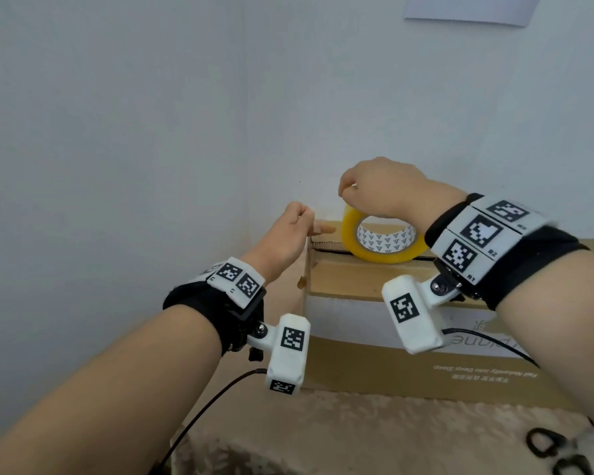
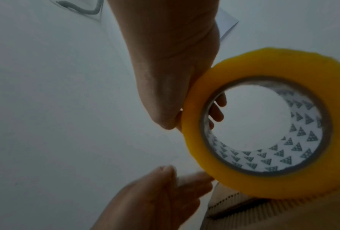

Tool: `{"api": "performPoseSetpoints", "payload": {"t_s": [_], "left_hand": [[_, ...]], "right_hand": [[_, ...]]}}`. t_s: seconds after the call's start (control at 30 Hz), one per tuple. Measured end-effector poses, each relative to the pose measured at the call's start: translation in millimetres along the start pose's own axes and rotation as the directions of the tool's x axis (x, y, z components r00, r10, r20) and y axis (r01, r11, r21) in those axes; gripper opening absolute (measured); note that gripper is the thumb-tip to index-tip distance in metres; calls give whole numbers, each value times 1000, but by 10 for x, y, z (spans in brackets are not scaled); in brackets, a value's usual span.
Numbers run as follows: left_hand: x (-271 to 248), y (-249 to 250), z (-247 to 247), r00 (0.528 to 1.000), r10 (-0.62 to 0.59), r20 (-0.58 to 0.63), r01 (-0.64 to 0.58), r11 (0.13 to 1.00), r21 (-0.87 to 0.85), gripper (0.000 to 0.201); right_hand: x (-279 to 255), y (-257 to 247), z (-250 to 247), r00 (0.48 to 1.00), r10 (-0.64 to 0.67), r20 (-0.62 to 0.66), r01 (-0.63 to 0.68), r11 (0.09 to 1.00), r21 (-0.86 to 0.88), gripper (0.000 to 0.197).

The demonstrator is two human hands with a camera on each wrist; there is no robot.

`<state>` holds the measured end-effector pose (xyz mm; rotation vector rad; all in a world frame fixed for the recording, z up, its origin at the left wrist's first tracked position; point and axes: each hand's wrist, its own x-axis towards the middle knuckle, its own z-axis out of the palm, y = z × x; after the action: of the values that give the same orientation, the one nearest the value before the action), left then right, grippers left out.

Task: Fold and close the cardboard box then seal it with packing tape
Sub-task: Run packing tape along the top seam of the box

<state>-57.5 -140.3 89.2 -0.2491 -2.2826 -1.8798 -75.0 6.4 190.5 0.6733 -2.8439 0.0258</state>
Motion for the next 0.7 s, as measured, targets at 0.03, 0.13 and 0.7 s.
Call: {"api": "performPoseSetpoints", "payload": {"t_s": [0.03,0.13,0.7], "left_hand": [[-8,15,8,1000,31,-6,-31,1000,-7,21],[-11,83,-7,989,141,-42,-138,988,70,17],[-22,217,-314,971,201,-127,-151,934,323,13]], "right_hand": [[1,-26,10,1000,-12,3,12,998,-65,32],[-7,-46,60,997,-40,63,52,976,-212,39],[43,-1,-5,990,8,142,-23,995,101,10]]}}
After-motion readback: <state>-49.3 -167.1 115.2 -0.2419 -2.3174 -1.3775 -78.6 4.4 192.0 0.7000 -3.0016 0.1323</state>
